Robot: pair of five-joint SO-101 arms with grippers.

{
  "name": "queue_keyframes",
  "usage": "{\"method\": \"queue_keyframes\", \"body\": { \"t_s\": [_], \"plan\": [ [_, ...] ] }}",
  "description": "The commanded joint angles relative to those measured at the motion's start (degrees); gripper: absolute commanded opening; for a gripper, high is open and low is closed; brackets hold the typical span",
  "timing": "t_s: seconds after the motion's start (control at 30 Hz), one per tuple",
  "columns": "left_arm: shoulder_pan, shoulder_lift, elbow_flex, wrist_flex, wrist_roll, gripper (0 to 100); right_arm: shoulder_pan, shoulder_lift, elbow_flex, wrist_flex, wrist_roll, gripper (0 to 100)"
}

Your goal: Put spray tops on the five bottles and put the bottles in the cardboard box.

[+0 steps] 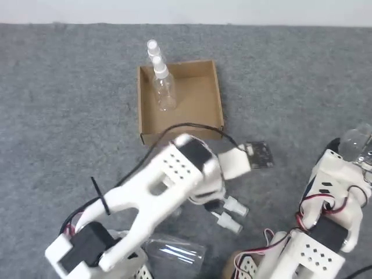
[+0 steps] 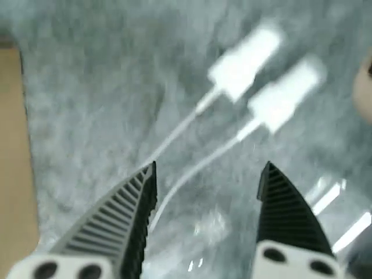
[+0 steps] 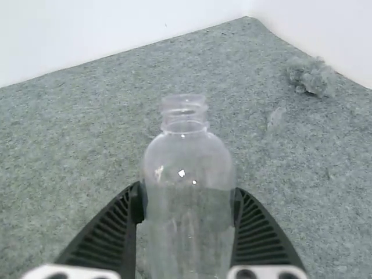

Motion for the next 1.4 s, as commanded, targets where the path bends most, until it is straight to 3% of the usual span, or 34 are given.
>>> {"method": "queue_keyframes", "body": {
  "t_s": [0.0,0.47,0.7,1.0,1.37],
  "plan": [
    [4.0,-3.3,3.9,-9.2,2.9,26,0.7,-1.6,-3.0,-1.5,-0.1,6.2],
    [6.5,-3.2,9.3,-21.7,4.6,27,0.4,-1.6,-3.0,-1.5,-0.1,6.2],
    [6.5,-0.6,8.7,-21.7,2.2,26,0.4,-1.6,-3.0,-1.5,-0.1,6.2],
    [6.5,13.9,-2.9,-16.4,2.1,26,0.4,-1.6,-3.0,-1.5,-0.1,6.2],
    [6.2,22.1,-11.2,-9.4,-0.3,11,0.3,-1.6,-3.0,-1.5,-0.1,6.2]
  ]
}}
